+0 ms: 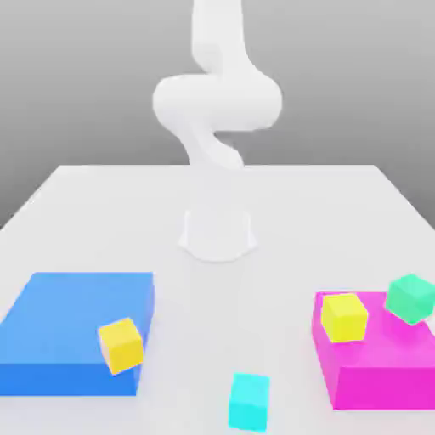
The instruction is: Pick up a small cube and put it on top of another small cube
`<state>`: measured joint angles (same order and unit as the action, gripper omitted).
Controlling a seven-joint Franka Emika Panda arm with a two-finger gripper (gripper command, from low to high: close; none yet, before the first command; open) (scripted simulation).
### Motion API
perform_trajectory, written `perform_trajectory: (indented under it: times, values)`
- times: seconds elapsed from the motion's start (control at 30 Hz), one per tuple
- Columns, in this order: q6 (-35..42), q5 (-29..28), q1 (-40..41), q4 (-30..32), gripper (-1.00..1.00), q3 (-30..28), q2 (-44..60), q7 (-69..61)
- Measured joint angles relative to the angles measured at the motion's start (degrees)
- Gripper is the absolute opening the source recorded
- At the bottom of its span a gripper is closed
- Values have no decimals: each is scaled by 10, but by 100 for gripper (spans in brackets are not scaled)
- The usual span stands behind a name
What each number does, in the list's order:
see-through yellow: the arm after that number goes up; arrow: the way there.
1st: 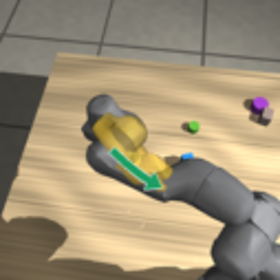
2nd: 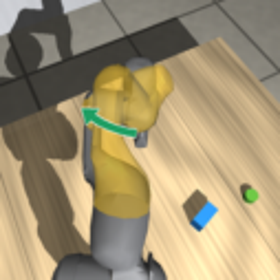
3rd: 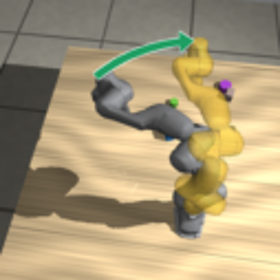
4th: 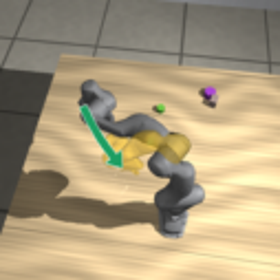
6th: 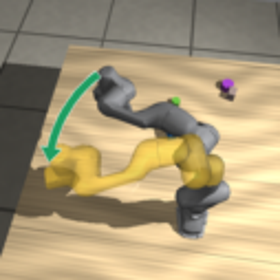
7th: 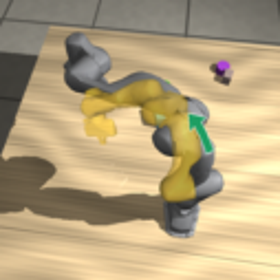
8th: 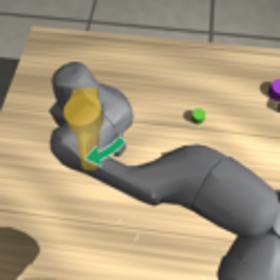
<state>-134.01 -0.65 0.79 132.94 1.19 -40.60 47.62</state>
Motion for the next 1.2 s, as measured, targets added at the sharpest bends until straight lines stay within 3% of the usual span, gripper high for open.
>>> perform_trajectory:
  times: [0.53,0.83,1.0,1.03,1.2]
  values:
    - [-143,-46,31,74,0,57,336,117]
    - [-227,-40,20,114,0,63,521,158]
    - [-306,-63,-1,99,0,39,625,179]
    - [-315,-65,-4,97,-100,35,636,181]
    - [-315,-66,-4,97,-100,35,636,182]
